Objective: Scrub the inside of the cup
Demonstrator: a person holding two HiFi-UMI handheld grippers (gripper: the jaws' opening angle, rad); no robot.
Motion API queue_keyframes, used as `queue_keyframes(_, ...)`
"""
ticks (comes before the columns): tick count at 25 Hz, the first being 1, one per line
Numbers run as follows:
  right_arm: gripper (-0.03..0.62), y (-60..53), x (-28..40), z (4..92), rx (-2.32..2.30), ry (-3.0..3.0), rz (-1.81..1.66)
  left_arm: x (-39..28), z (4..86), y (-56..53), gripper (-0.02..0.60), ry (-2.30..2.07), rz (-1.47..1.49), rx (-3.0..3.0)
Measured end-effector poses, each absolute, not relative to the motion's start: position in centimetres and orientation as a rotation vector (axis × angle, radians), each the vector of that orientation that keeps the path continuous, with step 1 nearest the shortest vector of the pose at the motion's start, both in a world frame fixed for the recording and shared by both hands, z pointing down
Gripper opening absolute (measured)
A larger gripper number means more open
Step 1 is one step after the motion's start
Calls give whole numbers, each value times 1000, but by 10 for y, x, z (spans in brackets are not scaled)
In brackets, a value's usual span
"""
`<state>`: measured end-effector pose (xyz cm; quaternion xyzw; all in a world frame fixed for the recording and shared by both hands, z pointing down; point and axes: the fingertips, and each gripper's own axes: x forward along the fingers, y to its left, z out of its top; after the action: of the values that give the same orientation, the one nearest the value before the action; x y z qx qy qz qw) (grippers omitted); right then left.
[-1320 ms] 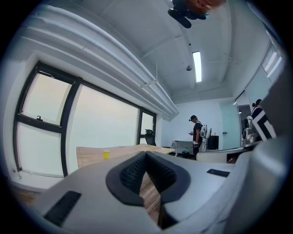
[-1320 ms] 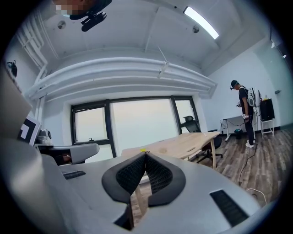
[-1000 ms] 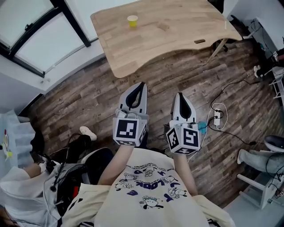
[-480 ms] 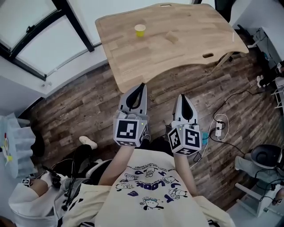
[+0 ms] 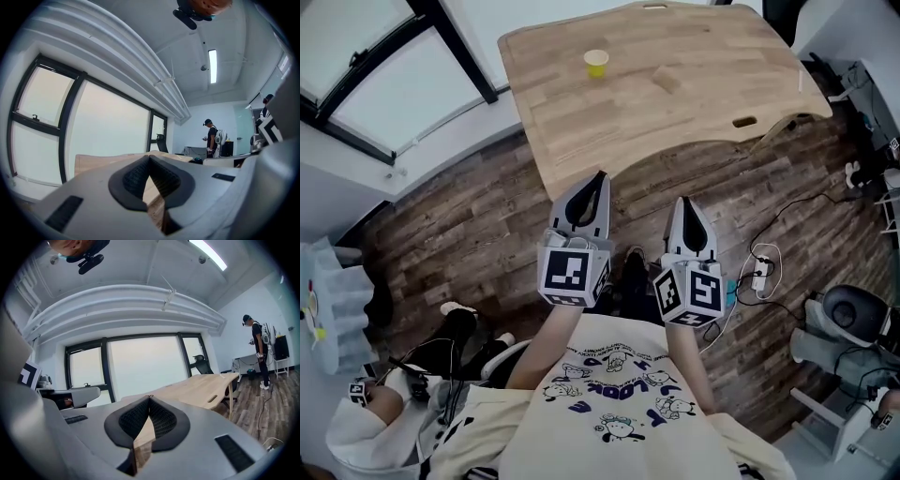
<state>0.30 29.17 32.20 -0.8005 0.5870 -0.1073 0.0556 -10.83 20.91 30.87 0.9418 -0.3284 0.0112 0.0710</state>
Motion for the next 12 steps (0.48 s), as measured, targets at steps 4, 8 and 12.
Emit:
queue_keyframes(4, 17, 279, 17, 323, -2424, 1799, -330, -97, 310, 196, -2, -1011, 29, 2823)
queue_keyframes(8, 17, 264, 37, 324, -2422, 1816, -324, -79, 311, 180, -2, -1034, 24, 2812)
queue_keyframes(12, 17, 246, 60, 324, -2406, 1841, -326, -58, 312, 164, -2, -1057, 32, 2805)
